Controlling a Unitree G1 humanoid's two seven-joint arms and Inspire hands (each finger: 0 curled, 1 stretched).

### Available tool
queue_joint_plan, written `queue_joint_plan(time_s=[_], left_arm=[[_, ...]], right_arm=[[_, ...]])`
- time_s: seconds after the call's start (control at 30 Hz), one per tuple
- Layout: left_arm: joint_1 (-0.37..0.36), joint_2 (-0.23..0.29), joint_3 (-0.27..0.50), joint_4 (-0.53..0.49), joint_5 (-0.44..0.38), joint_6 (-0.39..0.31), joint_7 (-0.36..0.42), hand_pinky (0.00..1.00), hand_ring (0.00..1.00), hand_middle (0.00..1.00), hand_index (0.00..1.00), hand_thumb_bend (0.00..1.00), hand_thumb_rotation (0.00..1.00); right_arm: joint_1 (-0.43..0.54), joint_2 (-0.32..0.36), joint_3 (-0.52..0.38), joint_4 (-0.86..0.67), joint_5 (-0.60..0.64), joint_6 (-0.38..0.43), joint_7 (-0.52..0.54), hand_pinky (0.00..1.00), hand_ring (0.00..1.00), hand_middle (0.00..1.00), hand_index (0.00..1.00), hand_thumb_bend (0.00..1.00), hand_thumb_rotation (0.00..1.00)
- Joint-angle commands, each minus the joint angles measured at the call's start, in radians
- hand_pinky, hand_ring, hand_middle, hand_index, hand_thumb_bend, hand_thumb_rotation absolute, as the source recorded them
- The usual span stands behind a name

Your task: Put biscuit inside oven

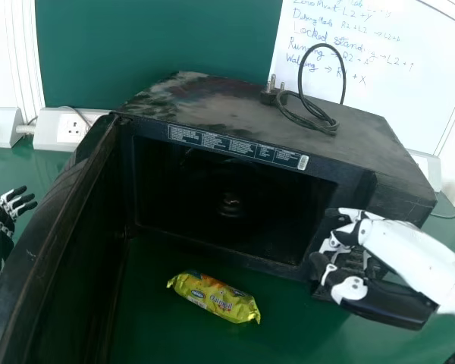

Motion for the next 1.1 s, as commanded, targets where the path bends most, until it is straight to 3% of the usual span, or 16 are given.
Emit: queue_joint_plan(time_s=[0.0,0.23,0.3,0.37,0.4,0.47,0.67,0.9,1.07], left_arm=[[0.012,0.002,0.007,-0.009,-0.004,-0.002,-0.002,0.65,0.7,0.7,0.73,0.5,0.51],[0.012,0.001,0.006,-0.013,-0.005,0.002,-0.001,0.65,0.69,0.7,0.73,0.49,0.51],[0.012,0.002,0.007,-0.012,-0.009,0.002,-0.004,0.65,0.69,0.7,0.73,0.49,0.51],[0.013,0.002,0.007,-0.012,-0.009,0.001,-0.003,0.65,0.69,0.7,0.73,0.49,0.51],[0.013,0.002,0.007,-0.011,-0.006,-0.001,-0.001,0.65,0.69,0.7,0.73,0.49,0.51],[0.013,0.001,0.007,-0.007,-0.002,-0.01,-0.001,0.65,0.69,0.7,0.73,0.49,0.51],[0.016,-0.007,0.001,-0.019,0.015,-0.009,0.013,0.65,0.69,0.7,0.73,0.48,0.52],[0.016,-0.022,-0.008,-0.029,0.018,-0.011,0.02,0.64,0.69,0.7,0.73,0.5,0.5],[0.02,-0.024,-0.01,-0.036,0.03,-0.016,0.022,0.64,0.69,0.7,0.73,0.5,0.52]], right_arm=[[-0.002,-0.011,-0.006,-0.01,0.004,0.009,0.003,0.31,0.41,0.47,0.51,0.52,0.0],[-0.014,0.006,-0.009,-0.009,0.031,0.009,0.007,0.36,0.42,0.49,0.52,0.52,0.0],[-0.013,-0.001,-0.013,-0.006,0.038,0.016,0.02,0.34,0.4,0.47,0.55,0.51,0.0],[-0.011,-0.018,-0.022,-0.007,0.043,0.035,0.036,0.38,0.46,0.47,0.54,0.52,0.0],[-0.011,-0.024,-0.025,-0.007,0.044,0.042,0.045,0.45,0.55,0.57,0.61,0.71,0.13],[-0.01,-0.041,-0.031,-0.008,0.038,0.052,0.066,0.57,0.67,0.69,0.72,0.85,0.22],[-0.008,-0.062,-0.017,-0.01,0.017,0.065,0.065,0.68,0.79,0.83,0.88,0.97,0.3],[-0.016,-0.149,0.134,-0.01,-0.044,0.064,-0.039,0.8,0.87,0.89,0.94,1.0,0.33],[-0.028,-0.162,0.237,-0.01,-0.07,0.056,-0.152,0.82,0.89,0.91,0.93,0.97,0.32]])
